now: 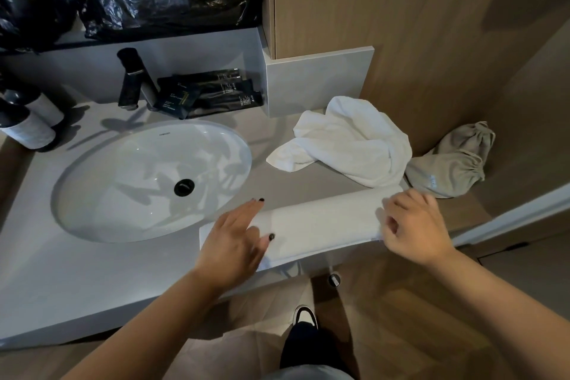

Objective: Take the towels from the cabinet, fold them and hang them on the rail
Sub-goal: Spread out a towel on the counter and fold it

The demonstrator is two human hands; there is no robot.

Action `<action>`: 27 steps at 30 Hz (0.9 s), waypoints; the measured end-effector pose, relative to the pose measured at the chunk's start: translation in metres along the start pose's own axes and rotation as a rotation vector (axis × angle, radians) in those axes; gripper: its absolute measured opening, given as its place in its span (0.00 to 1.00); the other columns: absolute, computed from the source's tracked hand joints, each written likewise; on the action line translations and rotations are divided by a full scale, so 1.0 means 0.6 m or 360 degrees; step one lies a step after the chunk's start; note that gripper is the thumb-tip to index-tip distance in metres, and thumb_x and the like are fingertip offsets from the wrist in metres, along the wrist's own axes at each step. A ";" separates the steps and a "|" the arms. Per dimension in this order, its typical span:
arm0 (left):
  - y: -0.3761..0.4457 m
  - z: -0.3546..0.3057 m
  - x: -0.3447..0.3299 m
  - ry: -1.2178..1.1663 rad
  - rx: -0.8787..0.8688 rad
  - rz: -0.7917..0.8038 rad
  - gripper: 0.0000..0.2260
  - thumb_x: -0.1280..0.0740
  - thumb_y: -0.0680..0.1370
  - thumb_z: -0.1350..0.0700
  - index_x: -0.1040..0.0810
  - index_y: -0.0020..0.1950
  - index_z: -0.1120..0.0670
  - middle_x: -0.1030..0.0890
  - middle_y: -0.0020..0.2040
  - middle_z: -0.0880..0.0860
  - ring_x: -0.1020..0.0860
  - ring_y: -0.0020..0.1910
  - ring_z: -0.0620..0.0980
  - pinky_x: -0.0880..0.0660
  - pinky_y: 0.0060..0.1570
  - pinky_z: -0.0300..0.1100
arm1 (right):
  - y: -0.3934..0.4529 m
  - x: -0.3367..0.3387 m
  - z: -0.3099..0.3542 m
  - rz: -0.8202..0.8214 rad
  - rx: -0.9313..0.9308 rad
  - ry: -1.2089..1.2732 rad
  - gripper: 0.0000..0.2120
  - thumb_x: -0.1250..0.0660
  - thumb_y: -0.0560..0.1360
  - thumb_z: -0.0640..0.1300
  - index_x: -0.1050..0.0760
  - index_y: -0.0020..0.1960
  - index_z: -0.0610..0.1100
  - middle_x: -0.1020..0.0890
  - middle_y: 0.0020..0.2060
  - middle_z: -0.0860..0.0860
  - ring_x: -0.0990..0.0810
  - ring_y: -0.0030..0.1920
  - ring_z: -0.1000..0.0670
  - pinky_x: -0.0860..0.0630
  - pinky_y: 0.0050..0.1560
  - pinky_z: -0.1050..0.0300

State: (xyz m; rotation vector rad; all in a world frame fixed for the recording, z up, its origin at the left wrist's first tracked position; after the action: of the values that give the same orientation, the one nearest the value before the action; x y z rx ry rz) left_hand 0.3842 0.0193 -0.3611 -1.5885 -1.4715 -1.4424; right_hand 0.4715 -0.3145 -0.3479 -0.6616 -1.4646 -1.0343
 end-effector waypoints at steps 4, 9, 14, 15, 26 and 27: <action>0.049 -0.005 -0.036 -0.0070 0.0252 -0.0032 0.11 0.40 0.76 0.52 0.25 0.39 0.57 0.21 0.40 0.55 0.23 0.36 0.57 0.22 0.38 0.50 | 0.084 -0.023 0.099 -0.0157 0.0088 0.0391 0.13 0.33 0.67 0.33 0.20 0.51 0.39 0.18 0.48 0.44 0.22 0.50 0.41 0.27 0.49 0.50; 0.020 -0.012 -0.045 0.0047 0.0375 0.0057 0.18 0.42 0.78 0.47 0.24 0.59 0.57 0.20 0.51 0.56 0.22 0.46 0.56 0.24 0.48 0.49 | 0.096 -0.093 0.204 0.0169 0.0172 0.0533 0.20 0.46 0.76 0.43 0.23 0.62 0.40 0.21 0.62 0.44 0.24 0.64 0.43 0.29 0.64 0.49; 0.009 -0.003 -0.043 0.0184 0.0471 0.0259 0.23 0.46 0.79 0.40 0.24 0.64 0.52 0.23 0.55 0.53 0.25 0.50 0.55 0.27 0.52 0.51 | 0.079 -0.101 0.171 0.0232 0.0103 0.0407 0.19 0.46 0.78 0.52 0.22 0.56 0.43 0.22 0.51 0.46 0.24 0.51 0.43 0.32 0.57 0.50; 0.006 -0.002 -0.043 0.0195 0.0489 0.0273 0.23 0.47 0.79 0.39 0.25 0.65 0.51 0.24 0.55 0.52 0.26 0.51 0.54 0.28 0.53 0.51 | 0.079 -0.100 0.164 0.0236 0.0127 0.0384 0.19 0.46 0.78 0.52 0.23 0.56 0.43 0.23 0.51 0.46 0.25 0.51 0.43 0.33 0.56 0.50; -0.067 0.032 -0.046 0.0359 0.0639 0.0463 0.36 0.53 0.80 0.34 0.45 0.80 0.56 0.43 0.80 0.54 0.50 0.80 0.51 0.52 0.77 0.53 | 0.049 -0.080 0.014 0.0616 0.0051 0.0045 0.41 0.60 0.77 0.69 0.56 0.81 0.43 0.52 0.80 0.47 0.60 0.79 0.50 0.62 0.78 0.51; -0.067 0.033 -0.045 0.0358 0.0641 0.0480 0.36 0.53 0.80 0.34 0.46 0.80 0.56 0.44 0.80 0.54 0.51 0.80 0.51 0.53 0.78 0.53 | 0.048 -0.079 0.004 0.0639 0.0033 0.0014 0.42 0.62 0.77 0.70 0.57 0.81 0.43 0.53 0.80 0.47 0.61 0.79 0.50 0.62 0.78 0.51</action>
State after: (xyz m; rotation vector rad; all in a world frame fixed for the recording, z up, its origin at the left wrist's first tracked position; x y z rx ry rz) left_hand 0.3582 0.0377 -0.4025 -1.2861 -1.2346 -1.0375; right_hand 0.5035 -0.2923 -0.3875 -0.8915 -1.2651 -0.7078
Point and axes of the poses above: each hand's wrist, its own y-axis towards the middle knuckle, its own x-axis out of the back of the hand, z = x × y, the point moved 2 cm from there along y, towards the middle knuckle
